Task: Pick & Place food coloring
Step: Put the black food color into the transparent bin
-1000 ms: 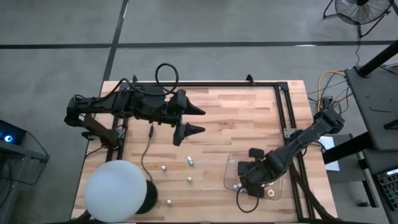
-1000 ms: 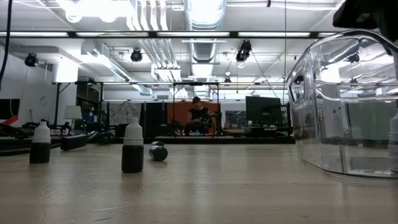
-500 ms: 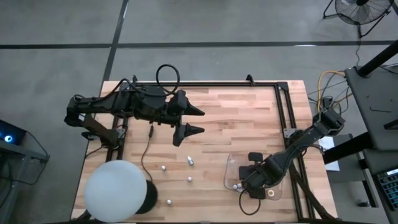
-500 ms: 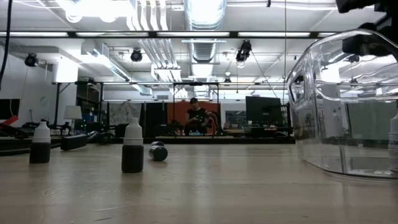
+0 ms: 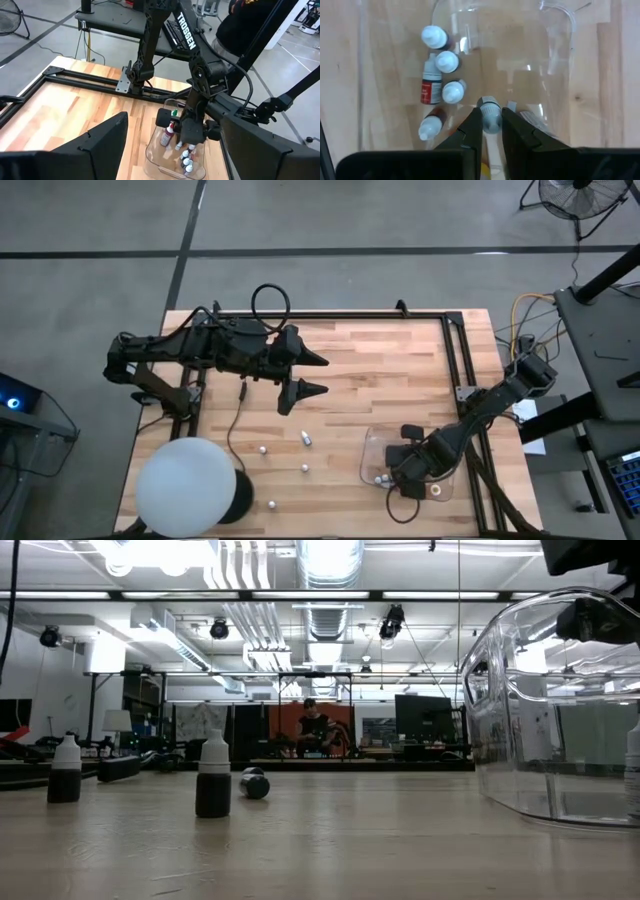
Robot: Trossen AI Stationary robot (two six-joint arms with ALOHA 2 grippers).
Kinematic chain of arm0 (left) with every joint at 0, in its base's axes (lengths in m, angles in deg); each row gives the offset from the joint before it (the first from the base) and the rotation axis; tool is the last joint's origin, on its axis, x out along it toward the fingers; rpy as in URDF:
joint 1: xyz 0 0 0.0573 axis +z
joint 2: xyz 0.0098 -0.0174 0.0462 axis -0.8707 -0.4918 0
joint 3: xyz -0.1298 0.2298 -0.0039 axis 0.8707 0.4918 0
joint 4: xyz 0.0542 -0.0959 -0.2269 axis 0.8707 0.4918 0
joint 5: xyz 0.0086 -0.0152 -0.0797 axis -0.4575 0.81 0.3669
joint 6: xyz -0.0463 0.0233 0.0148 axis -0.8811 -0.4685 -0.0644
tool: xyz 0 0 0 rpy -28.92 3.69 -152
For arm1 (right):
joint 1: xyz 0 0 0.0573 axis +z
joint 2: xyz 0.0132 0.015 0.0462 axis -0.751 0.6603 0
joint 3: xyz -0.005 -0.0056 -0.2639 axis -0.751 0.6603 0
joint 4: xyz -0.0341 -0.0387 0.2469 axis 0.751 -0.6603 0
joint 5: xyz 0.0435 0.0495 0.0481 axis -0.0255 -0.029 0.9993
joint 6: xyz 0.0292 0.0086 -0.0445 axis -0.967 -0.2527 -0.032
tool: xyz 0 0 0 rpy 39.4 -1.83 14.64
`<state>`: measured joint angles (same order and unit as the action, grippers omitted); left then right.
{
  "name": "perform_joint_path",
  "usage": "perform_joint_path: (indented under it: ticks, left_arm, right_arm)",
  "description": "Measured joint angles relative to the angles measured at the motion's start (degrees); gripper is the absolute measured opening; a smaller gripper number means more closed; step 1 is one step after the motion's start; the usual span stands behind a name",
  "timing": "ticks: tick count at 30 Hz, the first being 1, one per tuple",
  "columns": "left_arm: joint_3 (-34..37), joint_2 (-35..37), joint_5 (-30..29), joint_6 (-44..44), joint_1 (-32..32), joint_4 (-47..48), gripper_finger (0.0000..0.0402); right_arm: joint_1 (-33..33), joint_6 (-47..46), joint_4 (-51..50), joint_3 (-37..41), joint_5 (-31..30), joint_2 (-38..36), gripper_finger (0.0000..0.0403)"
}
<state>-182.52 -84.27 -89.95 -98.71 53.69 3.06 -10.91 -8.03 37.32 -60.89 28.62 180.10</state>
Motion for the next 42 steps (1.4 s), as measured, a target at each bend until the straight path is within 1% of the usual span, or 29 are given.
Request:
perform_joint_path:
  ticks: [15, 21, 27, 31, 42]
  left_arm:
    - [0.0, 0.0, 0.0, 0.5, 0.0, 0.3, 0.0289]
    - [0.0, 0.0, -0.1, 0.7, 0.0, 0.2, 0.0289]
    - [0.0, 0.0, -0.2, 0.9, 0.0, 0.2, 0.0289]
    - [0.0, 0.0, -0.2, 1.0, 0.0, 0.2, 0.0289]
    - [0.0, 0.0, -0.2, 1.3, 0.0, 0.2, 0.0289]
  right_arm:
    - [0.3, 6.8, 2.2, -0.1, 1.0, 0.2, 0.0043]
    - [0.4, 8.8, 3.7, -0.2, 2.3, 2.1, 0.0043]
    - [0.6, 9.1, 3.5, -0.3, 1.9, 2.5, 0.0043]
    - [0.7, 9.6, 1.3, -0.1, 0.3, 2.5, 0.0043]
    - [0.7, 12.7, 0.7, -0.1, 0.2, 2.6, 0.0043]
